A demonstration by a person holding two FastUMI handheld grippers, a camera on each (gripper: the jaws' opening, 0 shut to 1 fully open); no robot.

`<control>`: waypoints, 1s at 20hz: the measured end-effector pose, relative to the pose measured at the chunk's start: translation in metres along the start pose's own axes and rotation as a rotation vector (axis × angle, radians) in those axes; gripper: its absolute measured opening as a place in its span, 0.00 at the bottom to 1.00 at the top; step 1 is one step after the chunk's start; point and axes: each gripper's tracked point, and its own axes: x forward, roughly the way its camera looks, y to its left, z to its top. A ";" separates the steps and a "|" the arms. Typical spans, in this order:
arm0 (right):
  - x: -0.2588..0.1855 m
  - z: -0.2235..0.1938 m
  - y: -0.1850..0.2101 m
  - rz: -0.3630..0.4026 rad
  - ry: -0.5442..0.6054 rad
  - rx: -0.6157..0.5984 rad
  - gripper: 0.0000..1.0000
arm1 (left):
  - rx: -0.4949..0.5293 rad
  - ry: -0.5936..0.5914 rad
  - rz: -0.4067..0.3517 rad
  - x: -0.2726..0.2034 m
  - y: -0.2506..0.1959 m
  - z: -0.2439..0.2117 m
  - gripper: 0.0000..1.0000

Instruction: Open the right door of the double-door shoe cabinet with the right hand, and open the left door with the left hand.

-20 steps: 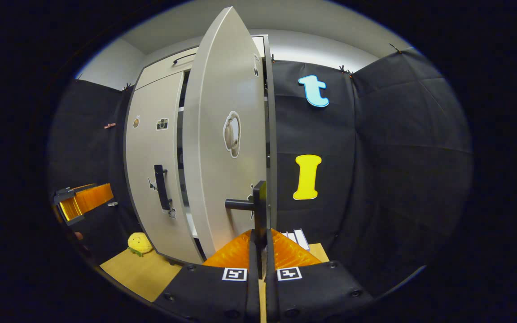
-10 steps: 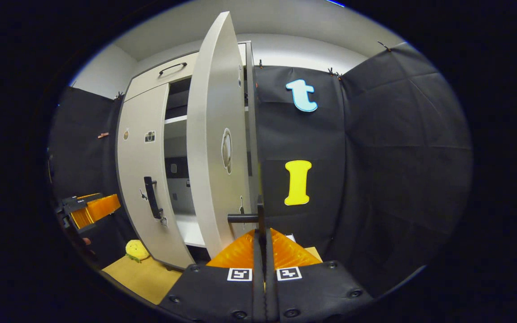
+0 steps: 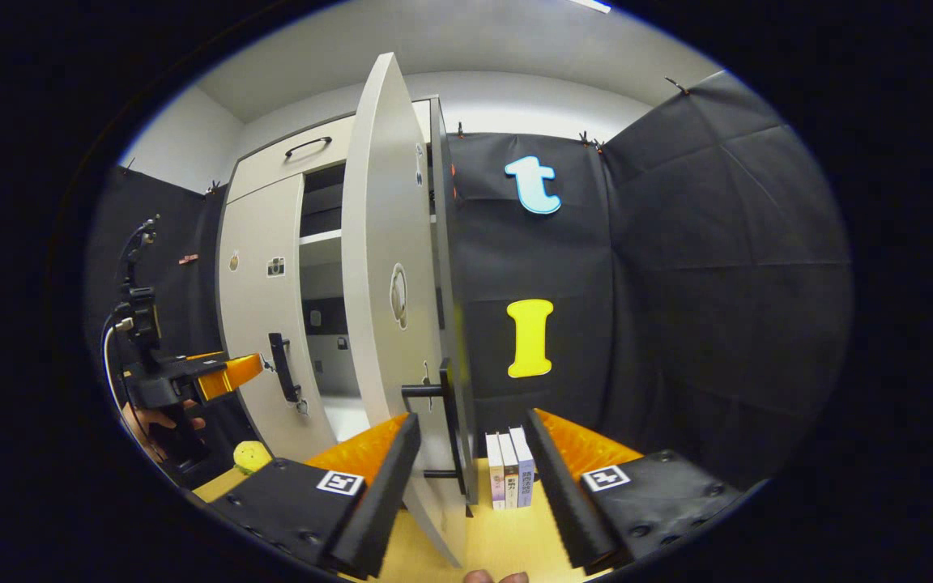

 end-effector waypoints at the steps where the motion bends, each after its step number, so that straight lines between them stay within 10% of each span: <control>1: -0.006 -0.002 0.002 0.002 0.001 0.001 0.98 | 0.002 0.008 -0.004 0.008 0.000 -0.004 0.94; 10: -0.026 0.006 -0.008 -0.027 -0.040 -0.026 0.98 | 0.012 0.007 0.025 0.075 0.021 -0.027 0.90; 20: -0.020 0.007 -0.023 -0.066 -0.046 -0.042 0.98 | 0.036 0.041 0.017 0.109 0.017 -0.046 0.47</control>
